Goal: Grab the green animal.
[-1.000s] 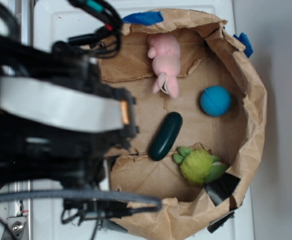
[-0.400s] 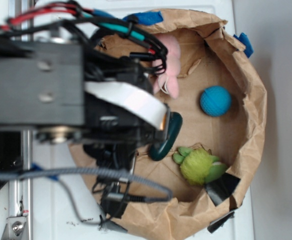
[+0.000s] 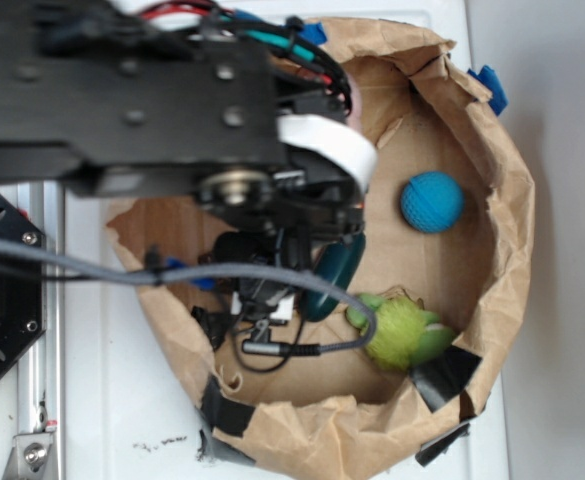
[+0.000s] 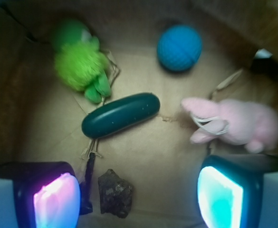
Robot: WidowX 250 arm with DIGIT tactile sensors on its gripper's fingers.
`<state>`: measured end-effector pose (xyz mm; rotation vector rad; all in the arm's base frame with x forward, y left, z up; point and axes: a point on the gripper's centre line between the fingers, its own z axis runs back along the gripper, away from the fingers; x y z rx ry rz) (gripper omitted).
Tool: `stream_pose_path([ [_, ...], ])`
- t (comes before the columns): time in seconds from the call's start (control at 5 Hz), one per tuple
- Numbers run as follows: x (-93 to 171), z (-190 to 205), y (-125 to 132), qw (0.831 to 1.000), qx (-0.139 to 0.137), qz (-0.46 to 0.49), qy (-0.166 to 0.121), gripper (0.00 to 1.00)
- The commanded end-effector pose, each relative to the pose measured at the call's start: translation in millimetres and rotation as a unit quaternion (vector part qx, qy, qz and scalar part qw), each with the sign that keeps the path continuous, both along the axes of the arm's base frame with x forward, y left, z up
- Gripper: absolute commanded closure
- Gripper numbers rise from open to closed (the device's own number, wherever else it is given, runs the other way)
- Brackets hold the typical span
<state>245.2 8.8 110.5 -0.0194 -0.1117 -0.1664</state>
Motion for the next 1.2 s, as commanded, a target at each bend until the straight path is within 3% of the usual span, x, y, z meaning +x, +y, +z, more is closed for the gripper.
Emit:
stream_pose_path([
  [0.0,18.3,-16.7,-33.0,0.998,0.023,-0.047,-0.036,0.00],
  [0.4,41.9,-29.2,-56.4,0.992,0.022,-0.100,-0.072,0.00],
  [0.6,56.0,-28.5,-56.4,0.990,0.011,-0.106,-0.095,0.00],
  [0.8,64.9,-29.4,-57.7,0.985,-0.018,-0.117,-0.126,0.00],
  [1.0,70.5,-35.1,-60.9,0.984,-0.023,-0.124,-0.129,0.00],
])
